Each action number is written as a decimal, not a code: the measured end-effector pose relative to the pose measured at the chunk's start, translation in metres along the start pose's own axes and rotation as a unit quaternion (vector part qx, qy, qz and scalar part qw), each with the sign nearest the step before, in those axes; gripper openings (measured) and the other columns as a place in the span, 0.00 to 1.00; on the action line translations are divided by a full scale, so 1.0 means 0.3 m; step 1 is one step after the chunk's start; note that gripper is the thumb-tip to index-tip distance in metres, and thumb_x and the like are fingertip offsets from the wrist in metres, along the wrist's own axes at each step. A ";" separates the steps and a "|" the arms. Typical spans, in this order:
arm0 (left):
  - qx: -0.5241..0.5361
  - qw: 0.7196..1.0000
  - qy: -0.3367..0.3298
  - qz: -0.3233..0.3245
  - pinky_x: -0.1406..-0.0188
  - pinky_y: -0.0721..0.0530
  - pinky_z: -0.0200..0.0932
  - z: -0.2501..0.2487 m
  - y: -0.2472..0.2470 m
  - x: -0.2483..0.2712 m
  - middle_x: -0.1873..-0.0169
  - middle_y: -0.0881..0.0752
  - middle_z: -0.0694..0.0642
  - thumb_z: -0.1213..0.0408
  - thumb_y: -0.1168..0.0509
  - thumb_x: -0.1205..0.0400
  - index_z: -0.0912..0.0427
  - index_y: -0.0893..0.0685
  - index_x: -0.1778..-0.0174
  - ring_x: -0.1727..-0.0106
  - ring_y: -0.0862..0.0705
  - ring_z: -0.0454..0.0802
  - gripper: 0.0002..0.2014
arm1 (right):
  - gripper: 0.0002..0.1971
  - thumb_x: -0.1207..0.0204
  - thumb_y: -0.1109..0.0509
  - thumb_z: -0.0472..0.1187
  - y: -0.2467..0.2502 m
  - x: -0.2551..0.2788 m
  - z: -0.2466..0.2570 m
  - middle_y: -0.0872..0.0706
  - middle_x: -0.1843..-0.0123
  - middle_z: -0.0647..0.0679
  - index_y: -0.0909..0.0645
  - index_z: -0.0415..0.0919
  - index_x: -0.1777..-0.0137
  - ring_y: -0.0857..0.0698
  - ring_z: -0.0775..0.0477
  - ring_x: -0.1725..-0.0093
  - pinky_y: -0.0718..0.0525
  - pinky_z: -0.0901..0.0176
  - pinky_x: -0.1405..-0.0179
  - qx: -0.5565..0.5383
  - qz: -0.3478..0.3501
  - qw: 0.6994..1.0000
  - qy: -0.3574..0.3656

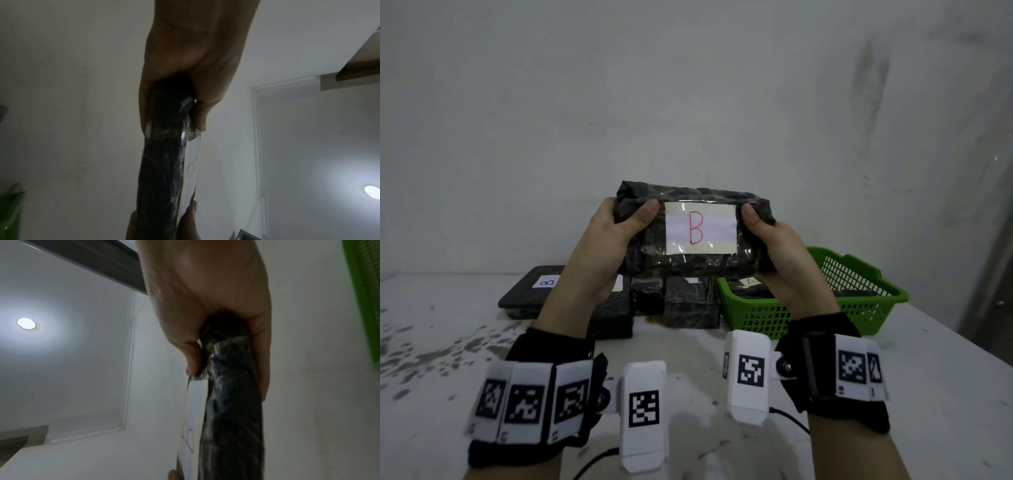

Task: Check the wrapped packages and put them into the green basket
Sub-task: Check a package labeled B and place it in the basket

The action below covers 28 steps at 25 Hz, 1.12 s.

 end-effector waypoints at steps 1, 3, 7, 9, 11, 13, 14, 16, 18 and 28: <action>-0.009 1.000 -0.010 -0.009 0.59 0.13 0.47 0.001 -0.003 0.000 0.56 0.14 0.52 0.54 0.33 0.29 0.55 0.22 0.51 0.54 0.14 0.51 0.14 | 0.10 0.20 0.36 0.44 0.002 -0.004 -0.005 0.10 0.57 0.47 0.18 0.39 0.48 0.11 0.48 0.58 0.12 0.56 0.60 0.005 -0.012 1.000 0.006; -0.031 0.999 -0.032 -0.028 0.56 0.15 0.50 0.000 -0.009 0.003 0.58 0.15 0.50 0.59 0.35 0.22 0.51 0.23 0.56 0.56 0.15 0.50 0.04 | 0.07 0.20 0.36 0.43 0.005 -0.007 -0.011 0.11 0.62 0.50 0.18 0.42 0.53 0.12 0.50 0.62 0.12 0.57 0.63 0.014 -0.041 0.999 0.015; -0.034 0.998 -0.039 -0.031 0.54 0.15 0.51 -0.006 -0.019 0.007 0.57 0.14 0.51 0.59 0.36 0.20 0.52 0.23 0.56 0.56 0.14 0.50 0.03 | 0.07 0.21 0.34 0.44 0.012 -0.006 -0.004 0.10 0.63 0.49 0.17 0.42 0.55 0.12 0.50 0.64 0.12 0.56 0.62 0.022 -0.060 0.998 0.013; -0.043 0.998 -0.018 -0.030 0.50 0.14 0.53 -0.001 -0.013 0.005 0.52 0.13 0.54 0.53 0.35 0.21 0.54 0.21 0.50 0.51 0.13 0.53 0.10 | 0.10 0.23 0.33 0.46 0.011 -0.003 0.002 0.10 0.57 0.46 0.16 0.40 0.52 0.11 0.47 0.59 0.13 0.52 0.55 0.028 -0.062 0.998 0.009; -0.078 0.997 0.019 -0.016 0.45 0.15 0.57 0.010 -0.010 0.005 0.47 0.13 0.58 0.40 0.35 0.26 0.57 0.21 0.42 0.47 0.13 0.56 0.26 | 0.12 0.22 0.35 0.49 0.009 0.001 0.007 0.10 0.54 0.45 0.15 0.42 0.51 0.11 0.45 0.56 0.14 0.52 0.52 0.044 -0.053 0.998 0.009; -0.123 0.989 0.072 0.035 0.53 0.12 0.57 0.022 -0.018 0.011 0.45 0.13 0.58 0.28 0.40 0.31 0.54 0.23 0.37 0.48 0.12 0.56 0.37 | 0.13 0.21 0.39 0.50 0.018 0.006 0.010 0.10 0.60 0.50 0.15 0.47 0.57 0.13 0.49 0.59 0.17 0.55 0.57 0.061 -0.049 0.997 0.008; -0.125 0.985 0.103 0.058 0.61 0.11 0.53 0.028 -0.021 0.015 0.46 0.12 0.57 0.28 0.45 0.29 0.50 0.22 0.37 0.51 0.11 0.56 0.34 | 0.14 0.20 0.42 0.50 0.028 0.009 0.012 0.12 0.64 0.53 0.17 0.48 0.59 0.14 0.51 0.63 0.19 0.57 0.61 0.063 -0.053 0.997 0.003; -0.096 0.980 0.146 0.091 0.73 0.13 0.45 0.024 -0.037 0.035 0.54 0.10 0.54 0.37 0.51 0.20 0.46 0.19 0.45 0.61 0.09 0.56 0.22 | 0.15 0.20 0.45 0.50 0.056 0.012 0.014 0.14 0.68 0.52 0.19 0.48 0.61 0.17 0.51 0.66 0.23 0.59 0.65 0.064 -0.069 0.995 -0.014; -0.075 0.977 0.162 0.118 0.78 0.16 0.41 0.022 -0.051 0.050 0.53 0.11 0.55 0.47 0.50 0.16 0.47 0.19 0.48 0.69 0.10 0.54 0.16 | 0.15 0.19 0.44 0.48 0.090 0.015 0.015 0.15 0.72 0.52 0.20 0.45 0.62 0.18 0.51 0.69 0.23 0.62 0.69 0.071 -0.096 0.992 -0.031; -0.030 0.987 0.128 0.091 0.83 0.18 0.40 0.034 -0.131 0.056 0.46 0.16 0.59 0.58 0.44 0.16 0.57 0.25 0.40 0.71 0.13 0.57 0.11 | 0.11 0.17 0.39 0.43 0.177 0.025 0.027 0.14 0.64 0.46 0.20 0.41 0.59 0.16 0.49 0.68 0.19 0.63 0.75 0.087 -0.153 0.984 -0.032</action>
Point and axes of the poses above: each hand's wrist, its own x-axis away from the middle knuckle, its own y-axis out of the back of the hand, z = x × y, the point moved 3 cm from there along -x, towards the middle knuckle
